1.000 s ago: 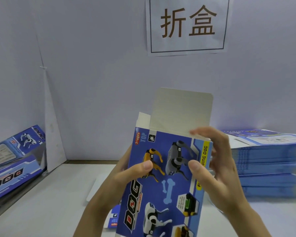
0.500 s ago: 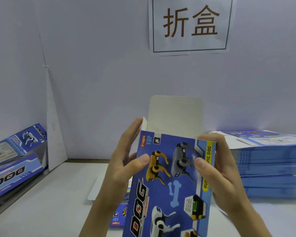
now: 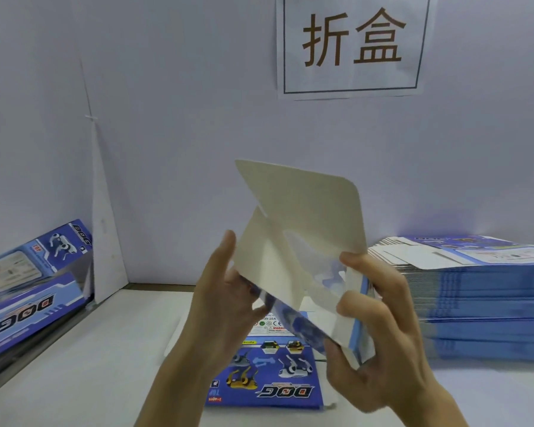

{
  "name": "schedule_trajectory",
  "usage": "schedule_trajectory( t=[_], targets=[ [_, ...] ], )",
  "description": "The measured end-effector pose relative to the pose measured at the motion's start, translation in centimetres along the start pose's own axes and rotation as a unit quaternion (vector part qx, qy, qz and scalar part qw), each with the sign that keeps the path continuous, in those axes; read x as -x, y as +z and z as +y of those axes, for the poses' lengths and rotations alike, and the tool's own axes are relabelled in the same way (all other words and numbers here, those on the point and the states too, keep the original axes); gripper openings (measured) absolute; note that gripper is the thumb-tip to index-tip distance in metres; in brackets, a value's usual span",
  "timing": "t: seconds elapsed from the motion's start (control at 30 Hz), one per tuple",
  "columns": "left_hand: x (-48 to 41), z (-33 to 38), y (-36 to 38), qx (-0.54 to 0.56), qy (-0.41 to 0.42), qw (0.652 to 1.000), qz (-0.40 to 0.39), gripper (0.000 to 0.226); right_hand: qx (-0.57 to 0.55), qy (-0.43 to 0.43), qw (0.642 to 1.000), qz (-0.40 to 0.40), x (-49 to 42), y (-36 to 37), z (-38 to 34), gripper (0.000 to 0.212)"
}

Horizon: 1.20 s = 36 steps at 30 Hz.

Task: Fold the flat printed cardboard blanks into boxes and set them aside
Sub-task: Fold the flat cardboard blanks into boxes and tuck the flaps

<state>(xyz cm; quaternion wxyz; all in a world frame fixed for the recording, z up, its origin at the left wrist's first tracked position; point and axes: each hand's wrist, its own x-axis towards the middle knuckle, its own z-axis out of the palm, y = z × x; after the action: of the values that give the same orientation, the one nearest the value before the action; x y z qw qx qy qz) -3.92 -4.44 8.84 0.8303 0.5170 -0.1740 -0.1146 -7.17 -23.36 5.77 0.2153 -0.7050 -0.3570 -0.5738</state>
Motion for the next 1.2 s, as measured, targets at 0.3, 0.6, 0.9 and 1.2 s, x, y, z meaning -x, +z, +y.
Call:
schedule_trajectory(
  t=[0.3,0.6,0.9,1.2],
  targets=[
    [0.2,0.7,-0.1,-0.033,-0.019,0.999,-0.004,0.047,0.001,0.000,0.999,0.046,0.2,-0.1,0.2,0.020],
    [0.2,0.1,0.4,-0.343,0.070,0.924,0.155,0.026,0.003,-0.042,0.999,0.023,0.2,1.0,-0.4,0.020],
    [0.5,0.5,0.5,-0.373,0.157,0.893,0.196,0.033,0.055,-0.063,0.996,0.001,0.2,1.2,-0.2,0.039],
    [0.9,0.6,0.8,-0.192,0.221,0.956,0.038,0.052,0.031,0.073,0.993,0.088,-0.4,1.1,0.1,0.037]
  ],
)
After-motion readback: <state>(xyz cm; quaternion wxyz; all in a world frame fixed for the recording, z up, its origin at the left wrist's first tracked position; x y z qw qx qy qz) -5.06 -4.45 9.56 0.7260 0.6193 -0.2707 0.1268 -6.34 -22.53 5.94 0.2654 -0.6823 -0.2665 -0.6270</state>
